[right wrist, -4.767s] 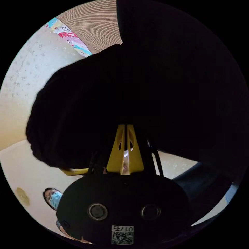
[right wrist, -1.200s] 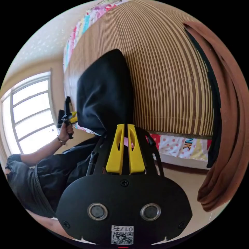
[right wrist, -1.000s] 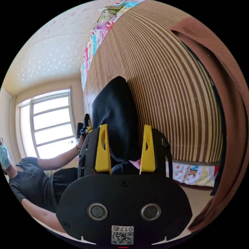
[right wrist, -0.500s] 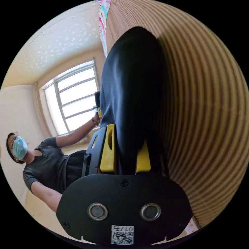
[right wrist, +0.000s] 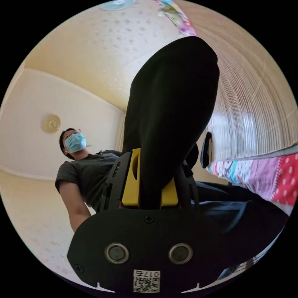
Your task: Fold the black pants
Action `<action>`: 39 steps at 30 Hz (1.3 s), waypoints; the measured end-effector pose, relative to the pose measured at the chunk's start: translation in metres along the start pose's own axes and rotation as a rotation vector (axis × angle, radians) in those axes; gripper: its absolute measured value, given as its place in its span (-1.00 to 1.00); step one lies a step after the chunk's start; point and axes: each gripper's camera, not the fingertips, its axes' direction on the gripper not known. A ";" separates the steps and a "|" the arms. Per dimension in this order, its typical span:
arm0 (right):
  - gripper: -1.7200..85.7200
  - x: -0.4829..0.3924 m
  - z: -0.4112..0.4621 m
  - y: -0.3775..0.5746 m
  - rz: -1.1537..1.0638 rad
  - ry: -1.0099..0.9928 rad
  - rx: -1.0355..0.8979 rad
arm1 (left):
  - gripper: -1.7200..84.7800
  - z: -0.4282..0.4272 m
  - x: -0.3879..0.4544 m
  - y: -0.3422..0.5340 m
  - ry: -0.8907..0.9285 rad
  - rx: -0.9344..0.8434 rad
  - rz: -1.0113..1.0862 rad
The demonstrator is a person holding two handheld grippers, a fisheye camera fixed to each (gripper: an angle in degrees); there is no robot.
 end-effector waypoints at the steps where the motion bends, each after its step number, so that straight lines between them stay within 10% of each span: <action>1: -0.80 -0.033 -0.017 0.007 -0.059 0.047 0.052 | -0.79 0.015 0.011 -0.037 0.018 -0.057 0.071; 8: -0.79 -0.210 -0.088 0.044 -0.252 0.503 0.374 | -0.78 0.074 0.027 -0.226 0.054 -0.333 0.252; 15: -0.75 -0.220 -0.160 0.026 0.125 1.200 0.821 | -0.72 0.023 -0.111 -0.273 -0.440 -0.217 -0.473; 18: -0.74 -0.145 -0.218 0.055 0.341 0.940 0.887 | -0.77 0.000 -0.140 -0.176 -0.371 -0.211 -0.734; 24: -0.87 -0.057 -0.229 0.192 -0.076 0.196 1.299 | -0.78 -0.031 -0.079 0.119 -0.311 -0.075 -1.081; 29: -0.93 0.000 -0.180 0.282 0.125 0.080 1.601 | -0.78 -0.022 0.075 0.412 -0.154 0.415 -1.670; 33: -0.94 0.032 -0.142 0.284 0.227 0.038 1.725 | -0.81 0.040 0.227 0.561 -0.020 1.291 -1.752; 39: -0.95 0.071 -0.138 0.113 0.316 0.103 1.056 | -0.85 0.149 0.277 0.602 0.291 1.934 -1.373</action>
